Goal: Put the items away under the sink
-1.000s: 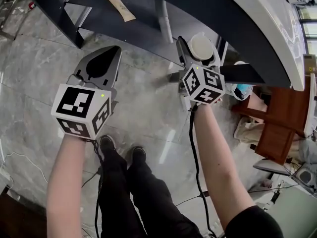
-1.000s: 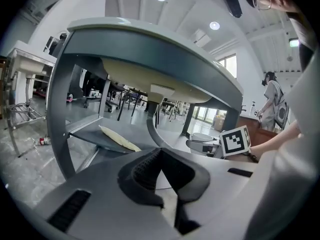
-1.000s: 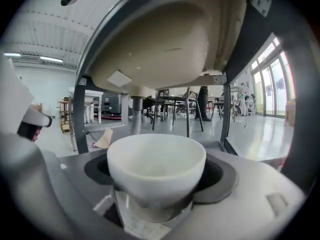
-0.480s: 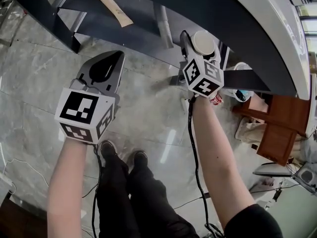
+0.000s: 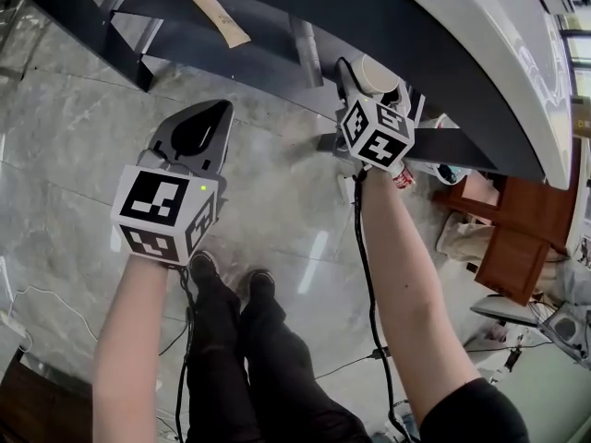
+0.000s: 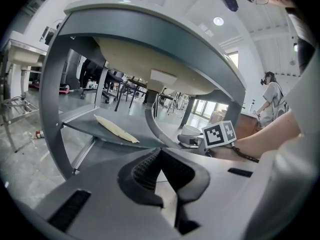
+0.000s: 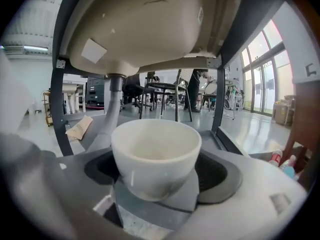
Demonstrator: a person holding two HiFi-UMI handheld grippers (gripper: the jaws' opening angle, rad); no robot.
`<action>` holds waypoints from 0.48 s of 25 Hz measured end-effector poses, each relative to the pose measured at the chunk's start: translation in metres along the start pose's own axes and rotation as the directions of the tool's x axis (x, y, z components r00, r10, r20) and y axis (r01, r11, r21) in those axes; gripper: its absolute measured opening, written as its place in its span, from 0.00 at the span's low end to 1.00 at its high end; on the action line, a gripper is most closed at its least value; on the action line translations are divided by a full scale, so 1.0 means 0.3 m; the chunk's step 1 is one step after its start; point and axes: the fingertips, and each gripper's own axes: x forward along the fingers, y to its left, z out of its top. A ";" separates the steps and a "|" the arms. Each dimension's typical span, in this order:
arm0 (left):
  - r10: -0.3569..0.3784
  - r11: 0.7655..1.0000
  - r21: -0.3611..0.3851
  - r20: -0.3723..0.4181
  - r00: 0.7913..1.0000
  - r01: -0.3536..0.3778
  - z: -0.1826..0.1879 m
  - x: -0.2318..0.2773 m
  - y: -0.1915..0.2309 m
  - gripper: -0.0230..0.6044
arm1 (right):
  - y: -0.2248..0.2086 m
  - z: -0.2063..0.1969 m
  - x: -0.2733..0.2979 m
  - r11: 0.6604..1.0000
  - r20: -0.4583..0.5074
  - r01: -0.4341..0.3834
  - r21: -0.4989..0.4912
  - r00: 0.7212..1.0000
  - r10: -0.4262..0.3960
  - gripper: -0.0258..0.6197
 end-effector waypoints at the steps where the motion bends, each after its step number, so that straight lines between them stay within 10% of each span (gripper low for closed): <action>1: 0.002 1.000 -0.003 -0.008 1.000 -0.002 -0.007 -0.004 -0.002 0.05 | -0.002 -0.005 -0.011 1.000 -0.001 0.002 0.009 1.000 -0.002 0.68; 12: 0.037 0.997 -0.067 -0.058 0.998 -0.041 -0.013 -0.169 -0.084 0.05 | 0.057 -0.016 -0.288 0.990 -0.058 0.019 0.142 0.998 -0.011 0.68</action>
